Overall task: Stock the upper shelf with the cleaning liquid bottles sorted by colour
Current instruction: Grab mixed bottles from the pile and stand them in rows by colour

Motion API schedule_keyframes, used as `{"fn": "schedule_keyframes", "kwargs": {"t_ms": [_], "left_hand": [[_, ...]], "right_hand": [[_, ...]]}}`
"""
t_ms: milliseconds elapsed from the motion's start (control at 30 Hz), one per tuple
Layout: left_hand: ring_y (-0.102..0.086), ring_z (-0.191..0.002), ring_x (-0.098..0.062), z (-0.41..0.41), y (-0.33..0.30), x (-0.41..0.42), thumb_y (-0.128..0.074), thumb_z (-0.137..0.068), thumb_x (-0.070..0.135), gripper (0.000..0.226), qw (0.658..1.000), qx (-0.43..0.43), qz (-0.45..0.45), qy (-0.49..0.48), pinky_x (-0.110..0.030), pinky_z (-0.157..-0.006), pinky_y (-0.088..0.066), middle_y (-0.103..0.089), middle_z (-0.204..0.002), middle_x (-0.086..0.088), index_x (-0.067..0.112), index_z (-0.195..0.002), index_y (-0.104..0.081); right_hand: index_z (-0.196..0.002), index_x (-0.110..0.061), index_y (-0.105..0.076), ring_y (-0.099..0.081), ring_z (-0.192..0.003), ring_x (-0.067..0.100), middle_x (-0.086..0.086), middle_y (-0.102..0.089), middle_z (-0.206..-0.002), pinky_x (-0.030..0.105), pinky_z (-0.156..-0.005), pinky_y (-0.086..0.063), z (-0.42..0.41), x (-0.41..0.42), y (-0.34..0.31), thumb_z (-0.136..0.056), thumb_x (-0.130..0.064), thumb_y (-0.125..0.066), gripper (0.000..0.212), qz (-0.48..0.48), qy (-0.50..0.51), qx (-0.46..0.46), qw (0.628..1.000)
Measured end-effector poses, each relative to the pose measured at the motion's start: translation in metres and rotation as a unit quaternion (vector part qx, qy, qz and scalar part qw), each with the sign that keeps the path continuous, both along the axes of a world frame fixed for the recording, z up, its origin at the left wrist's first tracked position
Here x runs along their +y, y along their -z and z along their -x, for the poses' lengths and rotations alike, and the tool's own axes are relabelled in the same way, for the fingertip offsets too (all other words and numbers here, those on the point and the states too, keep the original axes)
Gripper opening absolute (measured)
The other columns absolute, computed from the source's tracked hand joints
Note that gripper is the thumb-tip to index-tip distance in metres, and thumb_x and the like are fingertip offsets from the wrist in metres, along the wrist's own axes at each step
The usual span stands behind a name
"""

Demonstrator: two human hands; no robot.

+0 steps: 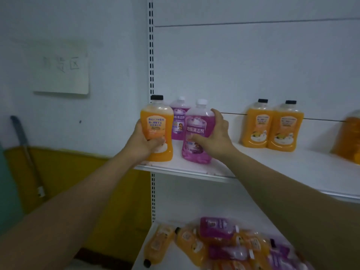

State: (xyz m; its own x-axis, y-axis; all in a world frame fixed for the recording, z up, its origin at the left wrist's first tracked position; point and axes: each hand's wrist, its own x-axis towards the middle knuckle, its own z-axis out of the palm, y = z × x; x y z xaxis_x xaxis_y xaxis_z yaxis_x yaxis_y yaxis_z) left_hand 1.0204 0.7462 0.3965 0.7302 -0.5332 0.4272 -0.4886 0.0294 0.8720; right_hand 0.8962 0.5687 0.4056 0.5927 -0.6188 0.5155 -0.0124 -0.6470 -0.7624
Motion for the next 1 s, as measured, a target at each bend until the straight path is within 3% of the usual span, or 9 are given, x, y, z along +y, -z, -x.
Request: {"fn": "schedule_keyframes", "kwargs": {"t_ms": [67, 167, 300, 467, 667, 833, 1000], "left_hand": [[-0.053, -0.105, -0.011, -0.004, 0.0, -0.004, -0.076, -0.078, 0.015, 0.078, 0.999, -0.02, -0.042, 0.019, -0.029, -0.087, -0.042, -0.051, -0.122, 0.008, 0.025, -0.138, -0.027], [-0.051, -0.106, -0.012, -0.011, -0.001, -0.012, -0.077, -0.076, 0.012, 0.082, 0.999, -0.023, -0.041, 0.021, -0.029, -0.087, -0.04, -0.049, -0.122, 0.008, 0.024, -0.139, -0.027], [-0.049, -0.106, -0.011, -0.019, 0.003, -0.021, -0.075, -0.079, 0.015, 0.079, 0.999, -0.021, -0.043, 0.003, -0.029, -0.087, -0.038, -0.048, -0.119, 0.01, 0.023, -0.141, -0.026], [-0.049, -0.109, -0.012, -0.027, 0.007, -0.024, -0.069, -0.085, 0.021, 0.072, 0.999, -0.005, -0.05, 0.021, -0.03, -0.089, -0.038, -0.047, -0.122, 0.01, 0.026, -0.141, -0.024], [-0.048, -0.11, -0.011, -0.032, 0.009, -0.025, -0.063, -0.088, 0.03, 0.068, 0.998, -0.007, -0.054, 0.03, -0.03, -0.09, -0.038, -0.046, -0.123, 0.013, 0.03, -0.141, -0.021], [-0.047, -0.11, -0.011, -0.034, 0.011, -0.027, -0.06, -0.09, 0.031, 0.063, 0.998, 0.0, -0.054, 0.018, -0.031, -0.09, -0.036, -0.046, -0.122, 0.014, 0.033, -0.141, -0.022], [-0.045, -0.111, -0.009, -0.038, 0.011, -0.027, -0.063, -0.089, 0.028, 0.068, 0.998, 0.005, -0.056, 0.022, -0.031, -0.093, -0.037, -0.044, -0.122, 0.016, 0.032, -0.143, -0.021]], "right_hand": [[-0.147, -0.033, -0.014, -0.051, -0.116, 0.02, 0.002, -0.038, -0.131, 0.041, -0.098, -0.048, -0.01, -0.014, 0.0, -0.069, -0.031, -0.085, 0.105, -0.002, -0.002, 0.023, 1.0], [-0.147, -0.034, -0.011, -0.056, -0.117, 0.026, 0.008, -0.049, -0.134, 0.049, -0.095, -0.051, -0.025, -0.032, -0.001, -0.074, -0.026, -0.082, 0.102, 0.0, 0.017, 0.049, 0.999], [-0.142, -0.023, -0.02, -0.06, -0.11, 0.028, 0.006, -0.057, -0.126, 0.048, -0.093, -0.051, -0.041, -0.05, -0.002, -0.08, -0.023, -0.077, 0.084, 0.004, 0.054, 0.066, 0.996], [-0.147, -0.016, -0.014, -0.059, -0.11, 0.03, 0.006, -0.057, -0.127, 0.042, -0.089, -0.05, -0.064, -0.065, -0.002, -0.086, -0.023, -0.072, 0.085, -0.014, 0.057, 0.079, 0.995], [-0.14, -0.012, -0.022, -0.059, -0.106, 0.029, 0.006, -0.057, -0.118, 0.033, -0.078, -0.043, -0.082, -0.076, 0.001, -0.09, -0.019, -0.066, 0.067, -0.035, 0.083, 0.083, 0.992], [-0.143, -0.011, -0.022, -0.055, -0.113, 0.033, 0.014, -0.045, -0.13, 0.041, -0.091, -0.049, -0.091, -0.08, -0.001, -0.087, -0.019, -0.069, 0.073, -0.049, 0.102, 0.074, 0.991], [-0.132, -0.006, -0.033, -0.057, -0.111, 0.032, 0.012, -0.056, -0.124, 0.032, -0.078, -0.041, -0.096, -0.088, 0.008, -0.094, -0.023, -0.06, 0.05, -0.065, 0.11, 0.087, 0.988]]}}
